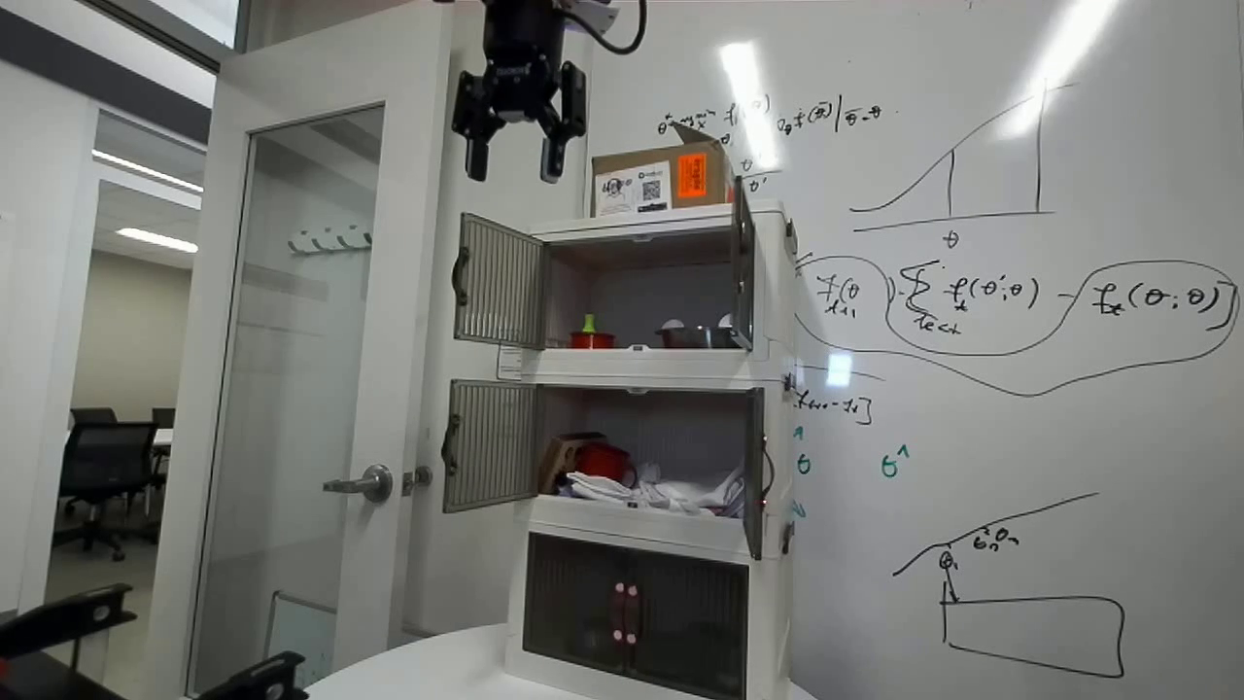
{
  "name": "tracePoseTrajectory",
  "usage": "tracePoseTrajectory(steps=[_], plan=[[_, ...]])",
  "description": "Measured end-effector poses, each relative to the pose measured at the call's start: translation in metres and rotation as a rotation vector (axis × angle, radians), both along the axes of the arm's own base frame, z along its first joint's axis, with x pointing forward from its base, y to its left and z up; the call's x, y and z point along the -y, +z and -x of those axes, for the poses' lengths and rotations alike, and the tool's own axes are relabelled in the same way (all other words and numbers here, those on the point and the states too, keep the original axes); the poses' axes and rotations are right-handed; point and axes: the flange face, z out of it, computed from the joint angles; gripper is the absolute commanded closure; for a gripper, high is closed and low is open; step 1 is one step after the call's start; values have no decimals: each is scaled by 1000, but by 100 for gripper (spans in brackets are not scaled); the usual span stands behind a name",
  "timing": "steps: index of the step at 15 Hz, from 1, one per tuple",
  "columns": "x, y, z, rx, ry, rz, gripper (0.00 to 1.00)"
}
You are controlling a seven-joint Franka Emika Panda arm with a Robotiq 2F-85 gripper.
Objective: Move the red cup to the table
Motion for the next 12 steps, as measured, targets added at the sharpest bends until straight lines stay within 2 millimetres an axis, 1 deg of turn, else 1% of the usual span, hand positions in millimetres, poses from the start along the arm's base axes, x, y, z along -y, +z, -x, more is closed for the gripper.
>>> tracePoseTrajectory(steps=[2, 6, 8, 10, 12], plan=[[-13, -5, -12, 22, 30, 21, 0], [-46, -24, -31, 6, 176, 172, 0], [-62, -30, -43, 39, 223, 225, 0], [-74, -31, -56, 90, 213, 235, 0], [-80, -31, -70, 131, 143, 200, 0]])
